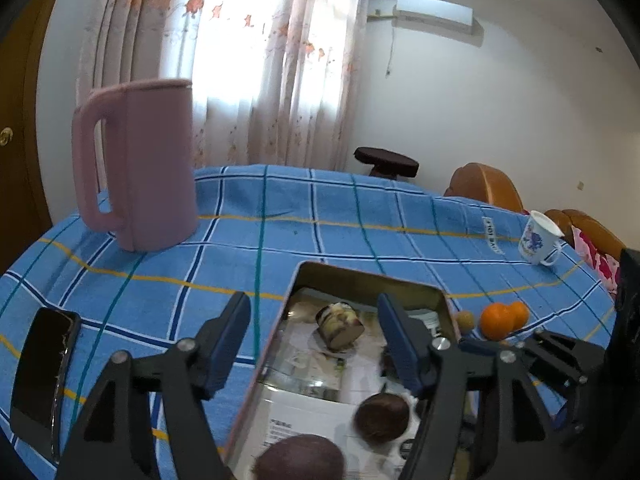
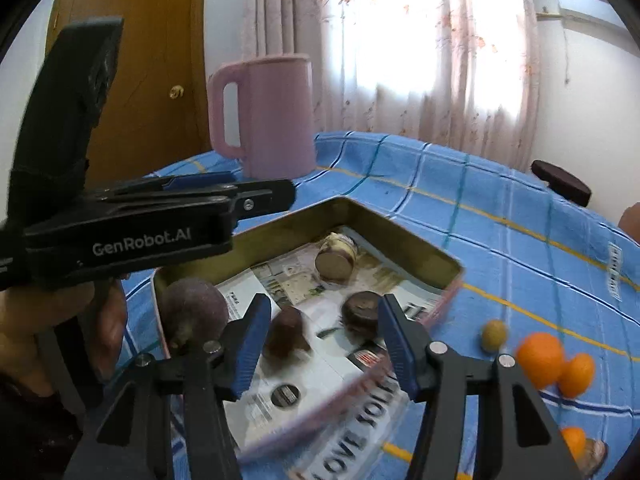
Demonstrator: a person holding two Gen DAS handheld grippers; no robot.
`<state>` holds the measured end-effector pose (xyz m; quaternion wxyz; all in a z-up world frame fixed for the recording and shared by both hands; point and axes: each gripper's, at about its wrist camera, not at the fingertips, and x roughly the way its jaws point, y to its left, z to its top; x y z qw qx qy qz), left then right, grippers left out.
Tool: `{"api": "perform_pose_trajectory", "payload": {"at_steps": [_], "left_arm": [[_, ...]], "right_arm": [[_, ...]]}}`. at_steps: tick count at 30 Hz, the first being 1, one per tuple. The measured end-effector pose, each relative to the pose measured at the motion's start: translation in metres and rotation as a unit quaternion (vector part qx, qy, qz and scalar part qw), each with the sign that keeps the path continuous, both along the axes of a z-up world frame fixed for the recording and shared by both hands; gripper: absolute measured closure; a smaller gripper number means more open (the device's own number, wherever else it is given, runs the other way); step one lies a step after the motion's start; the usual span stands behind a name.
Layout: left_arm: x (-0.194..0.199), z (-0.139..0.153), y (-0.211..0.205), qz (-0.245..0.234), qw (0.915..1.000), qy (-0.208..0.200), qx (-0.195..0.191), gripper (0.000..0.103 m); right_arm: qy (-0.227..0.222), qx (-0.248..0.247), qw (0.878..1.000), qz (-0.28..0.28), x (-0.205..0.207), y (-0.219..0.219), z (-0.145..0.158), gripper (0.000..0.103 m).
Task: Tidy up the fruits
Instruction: 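Grasp an orange with the left tool while the right tool grasps the brown-labelled jar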
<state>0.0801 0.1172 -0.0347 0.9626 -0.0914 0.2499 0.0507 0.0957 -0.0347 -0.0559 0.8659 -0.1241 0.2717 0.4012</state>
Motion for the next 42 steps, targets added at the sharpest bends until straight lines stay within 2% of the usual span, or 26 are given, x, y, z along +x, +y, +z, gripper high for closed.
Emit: {"api": "perform_pose_trajectory", "payload": {"at_steps": [3,5,8,12,16,21,25,29,31,35,37,42], "left_arm": [[-0.007,0.005,-0.016,-0.015,0.9998,-0.012,0.004,0.034],[-0.011,0.008,-0.03,-0.029,0.9994,-0.022,0.002,0.029],[-0.013,0.012,-0.057,-0.057,0.9979,-0.031,0.002,0.028],[-0.008,0.011,-0.097,-0.095,0.995,-0.029,0.009,0.028],[0.003,0.002,-0.133,-0.124,0.992,-0.01,0.023,0.028],[0.014,-0.01,-0.159,-0.145,0.9887,0.011,0.037,0.028],[0.016,-0.014,-0.169,-0.152,0.9873,0.019,0.041,0.028],[0.018,-0.017,-0.174,-0.156,0.9867,0.024,0.038,0.028],[0.018,-0.017,-0.179,-0.161,0.9858,0.025,0.04,0.028],[0.021,-0.017,-0.19,-0.173,0.9835,0.027,0.044,0.028],[0.024,-0.018,-0.198,-0.182,0.9819,0.03,0.045,0.028],[0.038,-0.026,-0.216,-0.202,0.9773,0.05,0.04,0.028]], "right_arm": [[-0.028,0.002,0.999,-0.033,-0.011,-0.037,0.008,0.046],[-0.038,0.001,0.997,-0.06,-0.013,-0.064,0.011,0.046],[-0.043,-0.007,0.991,-0.126,-0.009,-0.116,0.009,0.046],[-0.032,-0.013,0.977,-0.208,0.005,-0.172,0.003,0.046],[0.013,0.005,0.971,-0.24,0.02,-0.206,-0.006,0.046],[0.044,0.003,0.972,-0.229,0.032,-0.204,-0.011,0.046],[0.073,-0.013,0.97,-0.23,0.043,-0.199,-0.025,0.058],[0.088,0.004,0.97,-0.225,0.043,-0.202,-0.028,0.068],[0.094,0.012,0.97,-0.222,0.043,-0.204,-0.027,0.069],[0.08,0.032,0.969,-0.23,0.038,-0.211,-0.023,0.069],[0.054,0.021,0.965,-0.255,0.037,-0.214,-0.018,0.069],[0.045,0.01,0.96,-0.277,0.041,-0.224,-0.014,0.069]]}}
